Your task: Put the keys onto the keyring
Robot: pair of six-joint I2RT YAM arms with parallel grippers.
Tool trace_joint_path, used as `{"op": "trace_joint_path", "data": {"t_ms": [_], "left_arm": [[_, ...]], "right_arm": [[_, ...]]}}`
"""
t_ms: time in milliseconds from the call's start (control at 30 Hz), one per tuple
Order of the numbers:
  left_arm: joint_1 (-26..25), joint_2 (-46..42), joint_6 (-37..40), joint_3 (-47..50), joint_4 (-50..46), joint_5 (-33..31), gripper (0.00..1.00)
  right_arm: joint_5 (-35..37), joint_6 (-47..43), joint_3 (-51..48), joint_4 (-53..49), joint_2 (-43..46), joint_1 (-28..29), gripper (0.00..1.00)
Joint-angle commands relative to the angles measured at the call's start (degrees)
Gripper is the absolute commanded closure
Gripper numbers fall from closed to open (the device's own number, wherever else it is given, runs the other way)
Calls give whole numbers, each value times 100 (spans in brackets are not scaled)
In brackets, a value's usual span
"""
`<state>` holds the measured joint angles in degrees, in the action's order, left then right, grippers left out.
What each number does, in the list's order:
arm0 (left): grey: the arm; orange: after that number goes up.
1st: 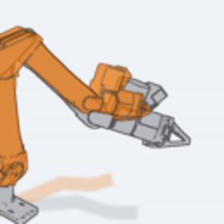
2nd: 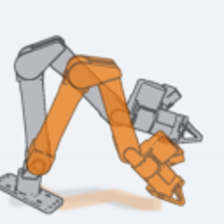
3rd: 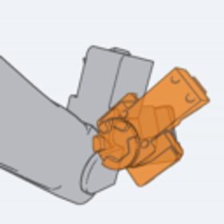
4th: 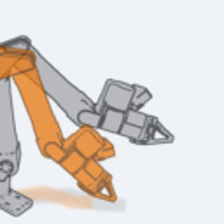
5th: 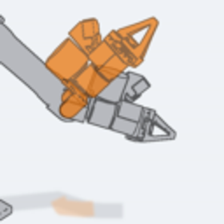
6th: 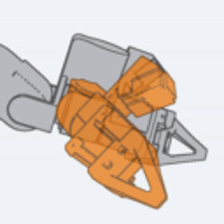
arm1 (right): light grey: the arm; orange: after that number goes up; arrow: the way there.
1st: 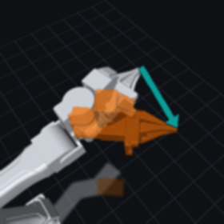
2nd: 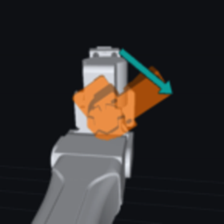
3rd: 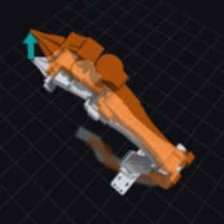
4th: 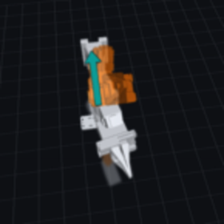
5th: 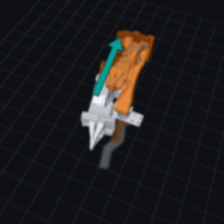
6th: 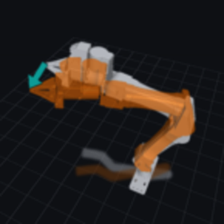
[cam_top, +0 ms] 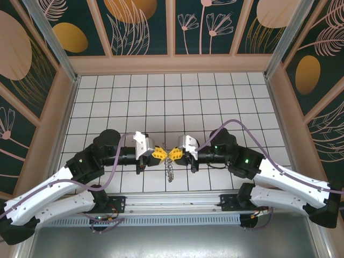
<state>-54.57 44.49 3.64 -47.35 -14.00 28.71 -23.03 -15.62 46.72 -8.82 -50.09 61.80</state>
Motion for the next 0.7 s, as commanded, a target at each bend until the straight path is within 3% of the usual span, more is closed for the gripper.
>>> {"op": "trace_joint_path", "data": {"t_ms": [0, 267, 433, 667], "left_arm": [[-22, 162, 156, -138, -478, -163, 89], [-26, 386, 284, -221, -672, -275, 85], [-23, 238, 238, -152, -494, -280, 100], [-27, 118, 9, 71, -185, -309, 100]], "right_arm": [[216, -235, 629, -401, -133, 35, 100], [334, -330, 961, -892, -260, 117, 100], [516, -420, 1132, -1119, -384, 239, 100], [790, -506, 1142, -1085, -471, 546, 100]]}}
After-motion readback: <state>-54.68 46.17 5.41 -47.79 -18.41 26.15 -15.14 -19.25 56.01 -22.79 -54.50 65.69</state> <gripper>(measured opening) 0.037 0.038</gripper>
